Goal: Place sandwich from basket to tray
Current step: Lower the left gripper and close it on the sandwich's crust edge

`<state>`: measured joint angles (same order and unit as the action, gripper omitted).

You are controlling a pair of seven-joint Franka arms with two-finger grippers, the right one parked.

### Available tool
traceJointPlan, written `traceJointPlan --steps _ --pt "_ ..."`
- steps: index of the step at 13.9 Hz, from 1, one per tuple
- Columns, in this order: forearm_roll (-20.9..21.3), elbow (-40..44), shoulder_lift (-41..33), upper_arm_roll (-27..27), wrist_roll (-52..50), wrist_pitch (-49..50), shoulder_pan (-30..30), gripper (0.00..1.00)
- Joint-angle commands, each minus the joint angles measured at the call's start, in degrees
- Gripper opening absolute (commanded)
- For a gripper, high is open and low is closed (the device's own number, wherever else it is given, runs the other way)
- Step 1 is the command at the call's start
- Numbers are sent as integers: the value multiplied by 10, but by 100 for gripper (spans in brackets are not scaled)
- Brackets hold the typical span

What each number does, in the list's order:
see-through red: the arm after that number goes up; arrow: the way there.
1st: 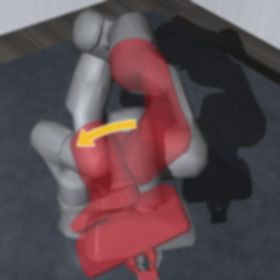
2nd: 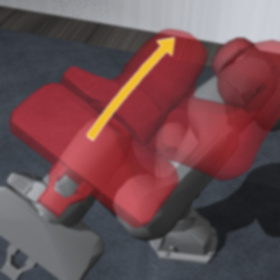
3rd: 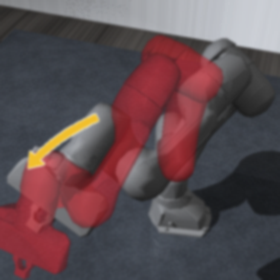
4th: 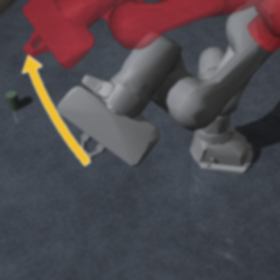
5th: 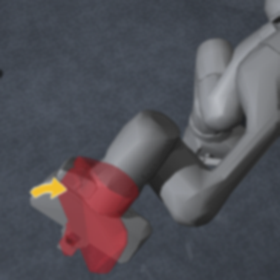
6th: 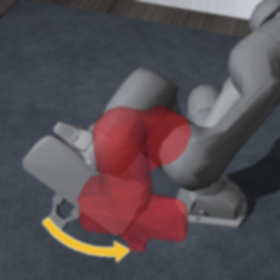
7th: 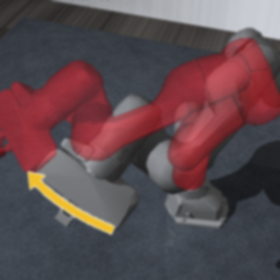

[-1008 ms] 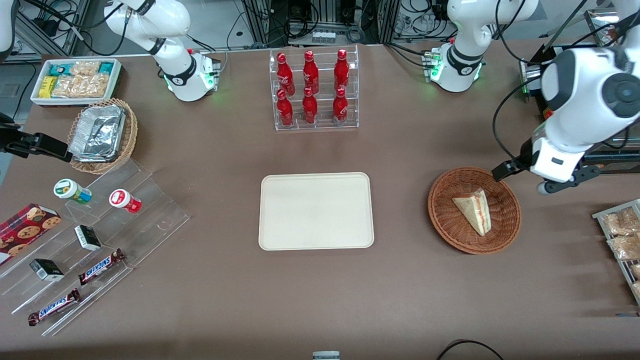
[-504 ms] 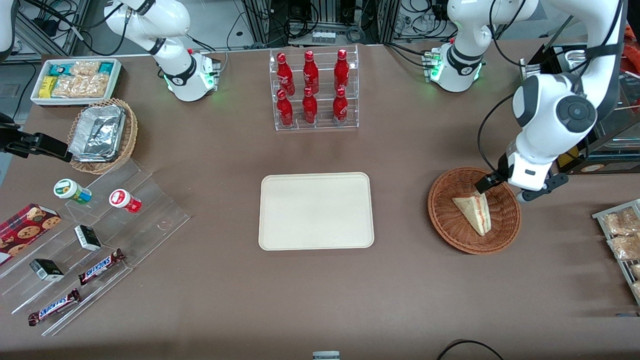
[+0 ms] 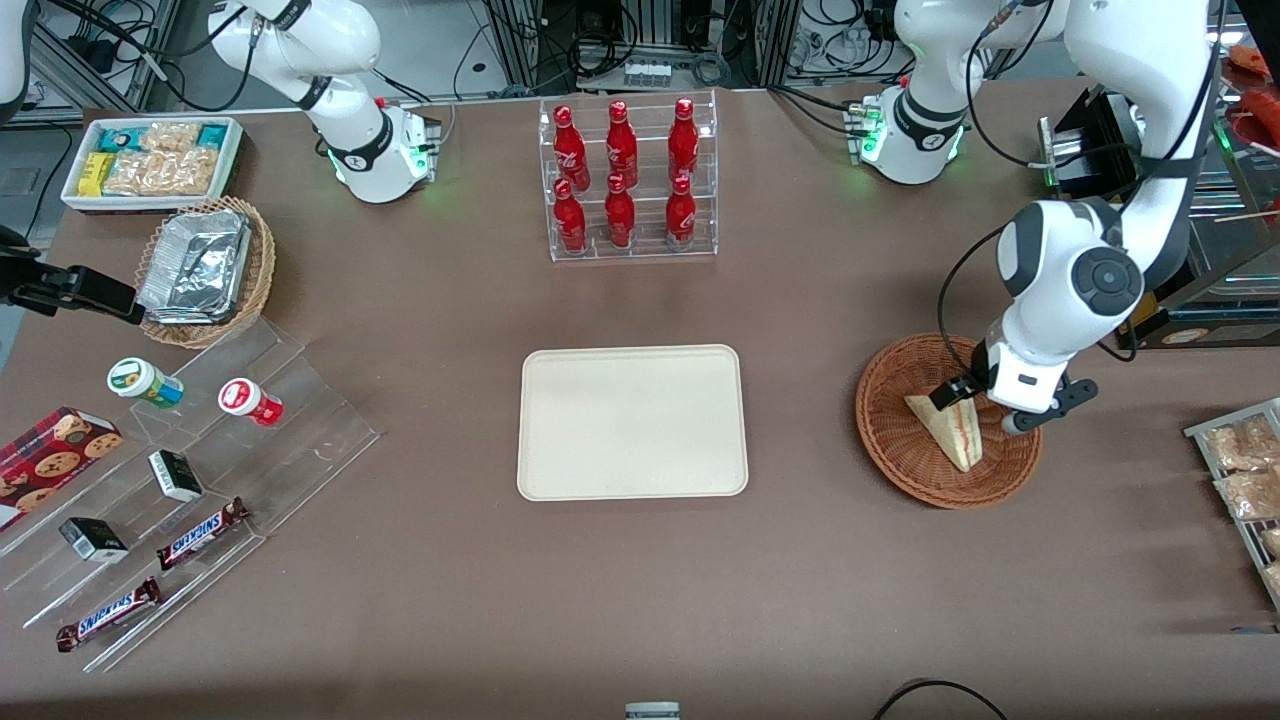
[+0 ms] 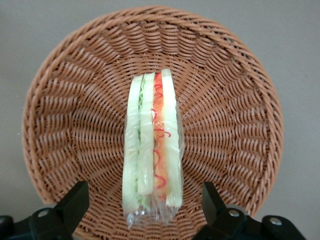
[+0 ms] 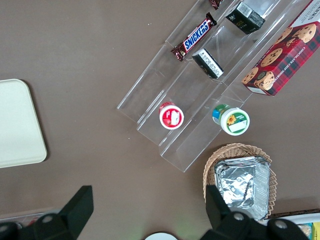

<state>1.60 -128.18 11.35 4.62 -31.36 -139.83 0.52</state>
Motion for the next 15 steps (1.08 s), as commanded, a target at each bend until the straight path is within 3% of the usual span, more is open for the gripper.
traceJointPlan --steps 1,2,4,10,15 --pt "11 3 26 0 -13 -27 2 100" --pt "11 2 34 0 -14 -38 2 86" --pt "11 1 38 0 -17 -40 1 0" --pt "12 22 44 0 -23 -20 2 0" --pt "42 67 14 8 39 81 12 0"
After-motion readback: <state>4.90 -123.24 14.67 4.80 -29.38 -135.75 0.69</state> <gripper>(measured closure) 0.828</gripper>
